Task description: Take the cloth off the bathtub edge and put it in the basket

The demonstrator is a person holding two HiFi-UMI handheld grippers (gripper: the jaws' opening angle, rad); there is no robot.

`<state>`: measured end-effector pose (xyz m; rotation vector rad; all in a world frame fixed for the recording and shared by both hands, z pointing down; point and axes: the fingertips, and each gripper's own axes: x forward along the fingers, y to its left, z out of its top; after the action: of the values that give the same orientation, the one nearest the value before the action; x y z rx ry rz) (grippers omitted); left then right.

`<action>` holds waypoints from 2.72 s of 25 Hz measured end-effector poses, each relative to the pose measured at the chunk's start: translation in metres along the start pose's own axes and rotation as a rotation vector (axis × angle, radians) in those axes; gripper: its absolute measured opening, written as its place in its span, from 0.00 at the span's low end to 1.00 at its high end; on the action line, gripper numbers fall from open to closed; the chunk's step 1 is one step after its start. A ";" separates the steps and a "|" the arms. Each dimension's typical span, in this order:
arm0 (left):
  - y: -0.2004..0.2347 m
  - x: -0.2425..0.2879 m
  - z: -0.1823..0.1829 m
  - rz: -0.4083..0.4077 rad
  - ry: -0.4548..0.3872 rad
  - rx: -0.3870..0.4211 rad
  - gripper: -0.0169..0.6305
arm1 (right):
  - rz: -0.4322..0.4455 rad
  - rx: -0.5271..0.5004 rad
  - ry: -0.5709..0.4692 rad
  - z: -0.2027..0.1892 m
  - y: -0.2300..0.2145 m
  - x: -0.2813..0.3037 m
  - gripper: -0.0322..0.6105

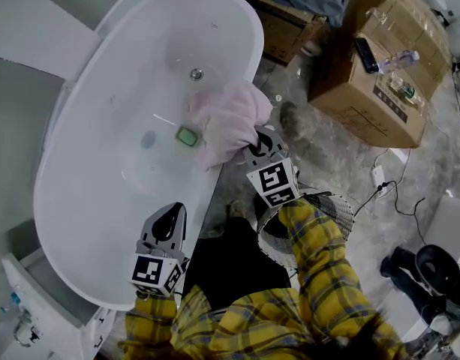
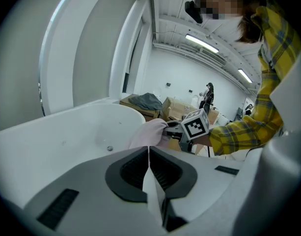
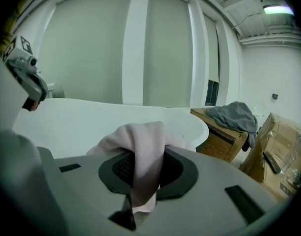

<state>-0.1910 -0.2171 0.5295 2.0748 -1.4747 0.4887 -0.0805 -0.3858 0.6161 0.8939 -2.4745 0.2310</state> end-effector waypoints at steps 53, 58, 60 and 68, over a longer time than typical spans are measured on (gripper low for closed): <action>-0.142 -0.122 0.114 -0.595 -0.406 0.169 0.36 | -0.449 0.065 -0.589 0.278 0.064 -0.480 0.18; -0.173 -0.122 0.119 -0.636 -0.413 0.169 0.32 | -0.527 0.087 -0.596 0.256 0.061 -0.524 0.18; -0.189 -0.122 0.120 -0.652 -0.412 0.181 0.30 | -0.560 0.089 -0.610 0.250 0.059 -0.545 0.18; -0.251 -0.128 0.131 -0.722 -0.437 0.215 0.21 | -0.690 0.061 -0.644 0.235 0.058 -0.631 0.18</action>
<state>0.0003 -0.1394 0.2975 2.8063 -0.7783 -0.1062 0.2082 -0.0665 0.0954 2.0256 -2.4976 -0.2638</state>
